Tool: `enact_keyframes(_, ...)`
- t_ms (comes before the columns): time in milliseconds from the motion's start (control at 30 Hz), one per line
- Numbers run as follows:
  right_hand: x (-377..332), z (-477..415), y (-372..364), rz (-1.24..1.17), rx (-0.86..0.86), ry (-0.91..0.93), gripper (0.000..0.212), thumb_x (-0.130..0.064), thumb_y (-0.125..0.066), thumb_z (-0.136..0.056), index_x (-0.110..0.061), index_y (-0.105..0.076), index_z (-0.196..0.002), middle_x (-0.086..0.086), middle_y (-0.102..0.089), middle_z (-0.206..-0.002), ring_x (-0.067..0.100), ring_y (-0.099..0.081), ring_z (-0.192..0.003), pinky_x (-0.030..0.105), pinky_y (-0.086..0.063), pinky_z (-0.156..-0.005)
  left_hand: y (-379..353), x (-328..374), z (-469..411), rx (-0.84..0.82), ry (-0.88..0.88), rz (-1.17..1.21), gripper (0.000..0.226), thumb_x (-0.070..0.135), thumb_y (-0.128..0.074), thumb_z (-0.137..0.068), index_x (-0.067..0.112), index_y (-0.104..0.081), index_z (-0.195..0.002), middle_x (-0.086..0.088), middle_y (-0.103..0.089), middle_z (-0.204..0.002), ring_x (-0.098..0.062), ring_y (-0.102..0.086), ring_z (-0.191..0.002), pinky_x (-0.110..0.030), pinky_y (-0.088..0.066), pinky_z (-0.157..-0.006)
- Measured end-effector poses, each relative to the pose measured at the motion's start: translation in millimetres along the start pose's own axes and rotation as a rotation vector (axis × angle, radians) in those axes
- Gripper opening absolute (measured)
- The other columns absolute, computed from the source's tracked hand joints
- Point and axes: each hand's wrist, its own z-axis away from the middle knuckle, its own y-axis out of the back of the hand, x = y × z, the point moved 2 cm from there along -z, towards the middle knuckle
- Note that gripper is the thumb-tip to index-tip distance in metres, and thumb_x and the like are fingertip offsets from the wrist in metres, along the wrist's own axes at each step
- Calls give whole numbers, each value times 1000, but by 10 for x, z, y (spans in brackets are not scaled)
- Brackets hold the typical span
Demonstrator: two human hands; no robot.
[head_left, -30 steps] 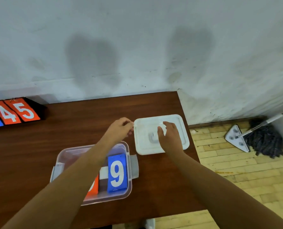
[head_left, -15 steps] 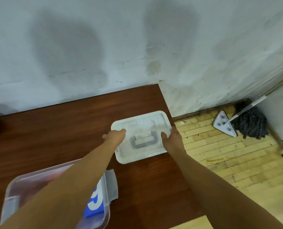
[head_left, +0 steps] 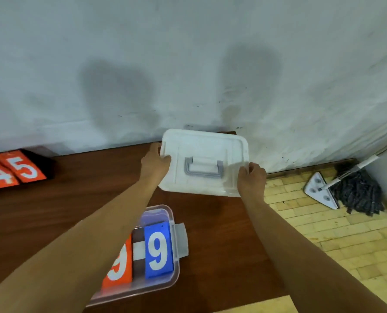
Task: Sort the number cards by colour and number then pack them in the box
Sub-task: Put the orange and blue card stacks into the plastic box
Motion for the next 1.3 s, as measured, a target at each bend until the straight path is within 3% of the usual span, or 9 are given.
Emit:
enact_keyframes(133,-400,384,-62,-20,-32,35,20,-21,-54,-93,-11,-62,-109,9,-62,-108,24,-60,-93,40,-55,-84,641,-125,269,89,-23,34,44,18,-56,-90,17,-50,-134,-9,-58,-132,-29,-56,-117,-36,-46,-94)
enact_keyframes(200,-498,564,-98,-33,-48,28,22,-19,-57,-93,-11,-60,-113,7,-60,-112,20,-59,-94,35,-53,-83,868,-223,404,108,-32,73,45,17,-58,-89,16,-52,-134,-8,-59,-132,-28,-56,-118,-35,-45,-96)
enact_keyframes(367,-628,1296,-200,-31,-106,46,25,-16,-58,-94,-8,-56,-117,7,-56,-116,18,-55,-96,35,-51,-87,1399,-673,925,159,-50,133,41,9,-60,-83,16,-60,-124,-1,-66,-115,-23,-60,-107,-27,-43,-84)
enact_keyframes(467,-583,1678,-312,1,-150,40,21,-18,-59,-94,-12,-53,-113,4,-52,-114,18,-56,-97,33,-53,-84,1570,-1010,1187,193,-31,100,44,13,-60,-86,17,-57,-130,1,-63,-118,-18,-58,-106,-29,-44,-87)
enact_keyframes(700,-265,2362,-551,70,-192,3,19,-18,-59,-93,-16,-48,-107,-2,-45,-106,15,-54,-94,26,-48,-73,1639,-1797,1600,144,125,27,45,22,-60,-91,24,-52,-135,-3,-56,-131,-18,-55,-108,-36,-48,-91)
enact_keyframes(800,-124,2532,-648,111,-174,-31,21,-18,-59,-93,-13,-51,-112,0,-46,-107,18,-54,-98,35,-54,-82,1570,-2027,1717,118,155,-25,45,19,-58,-91,21,-52,-136,-5,-56,-129,-22,-56,-110,-39,-48,-92)
enact_keyframes(1000,23,2619,-727,199,-188,7,23,-18,-56,-95,-12,-52,-117,3,-50,-114,20,-54,-103,41,-54,-91,1485,-2254,1806,100,201,-41,49,21,-57,-94,22,-45,-142,-8,-46,-131,-17,-53,-97,-39,-49,-94)
enact_keyframes(1167,64,2606,-752,217,-210,82,28,-19,-54,-97,-11,-52,-123,6,-51,-119,23,-52,-108,42,-50,-94,1455,-2386,1824,48,236,-49,50,26,-58,-95,23,-43,-143,-7,-50,-133,-25,-57,-112,-44,-49,-98)
enact_keyframes(1300,189,2596,-751,283,-189,58,39,-34,-58,-94,-23,-50,-130,7,-44,-128,23,-46,-115,44,-51,-94,1443,-2509,1854,49,257,-66,57,39,-60,-92,26,-40,-144,-8,-45,-139,-28,-45,-126,-50,-45,-102)
